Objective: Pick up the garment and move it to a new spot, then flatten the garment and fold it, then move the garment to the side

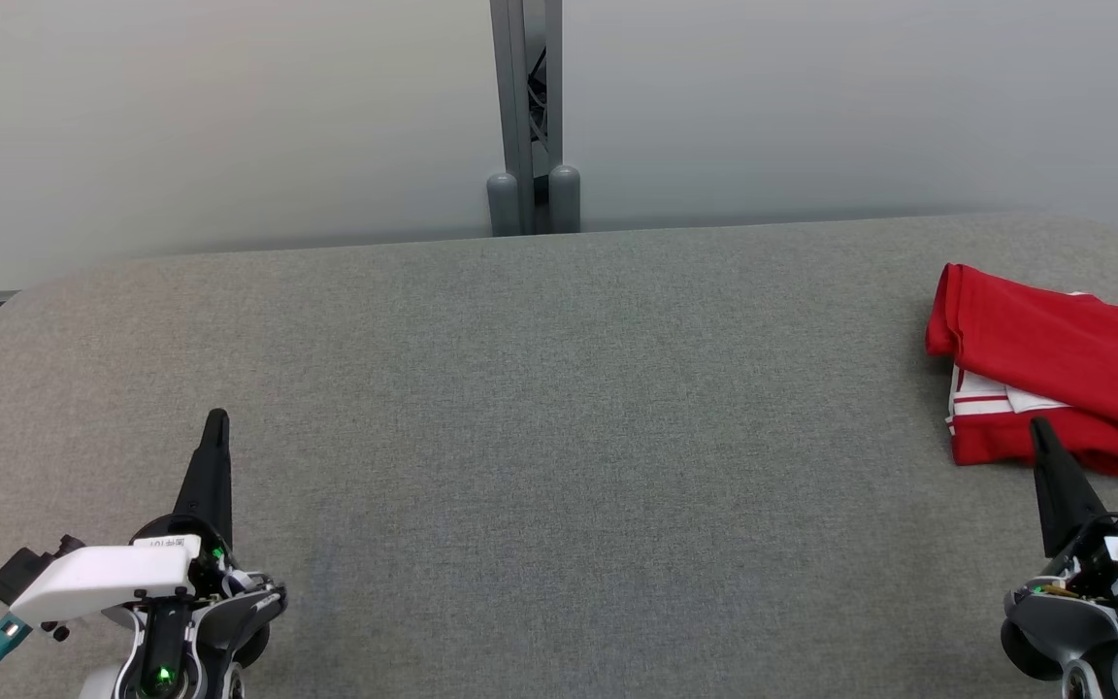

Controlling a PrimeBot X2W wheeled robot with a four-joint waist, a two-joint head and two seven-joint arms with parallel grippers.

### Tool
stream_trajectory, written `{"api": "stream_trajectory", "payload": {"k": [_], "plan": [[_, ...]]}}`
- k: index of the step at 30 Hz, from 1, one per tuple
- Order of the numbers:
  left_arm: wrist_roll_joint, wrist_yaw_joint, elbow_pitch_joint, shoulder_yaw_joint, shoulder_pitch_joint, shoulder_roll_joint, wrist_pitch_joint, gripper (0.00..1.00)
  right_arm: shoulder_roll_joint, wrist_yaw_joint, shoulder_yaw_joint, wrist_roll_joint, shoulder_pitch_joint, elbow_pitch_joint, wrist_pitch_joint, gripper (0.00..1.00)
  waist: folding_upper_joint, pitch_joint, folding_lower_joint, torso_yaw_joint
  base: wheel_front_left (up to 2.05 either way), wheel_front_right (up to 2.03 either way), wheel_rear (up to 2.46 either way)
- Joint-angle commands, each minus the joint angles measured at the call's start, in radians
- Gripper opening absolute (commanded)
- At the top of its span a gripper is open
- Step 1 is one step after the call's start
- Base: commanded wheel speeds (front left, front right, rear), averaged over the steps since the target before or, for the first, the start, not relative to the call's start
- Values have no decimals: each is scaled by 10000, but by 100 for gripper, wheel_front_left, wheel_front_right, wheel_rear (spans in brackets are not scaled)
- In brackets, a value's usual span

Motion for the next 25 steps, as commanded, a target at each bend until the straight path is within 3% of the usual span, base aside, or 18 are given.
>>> {"api": "stream_trajectory", "payload": {"k": [1,25], "plan": [[57,-30,10,51,-142,29,36,0,-22,0,-29,-47,-87,19,24,0,0,0,0,0,0,0,0],[78,-30,10,67,-143,21,37,0,0,0,-63,-75,-92,21,60,0,0,0,0,0,0,0,0]]}}
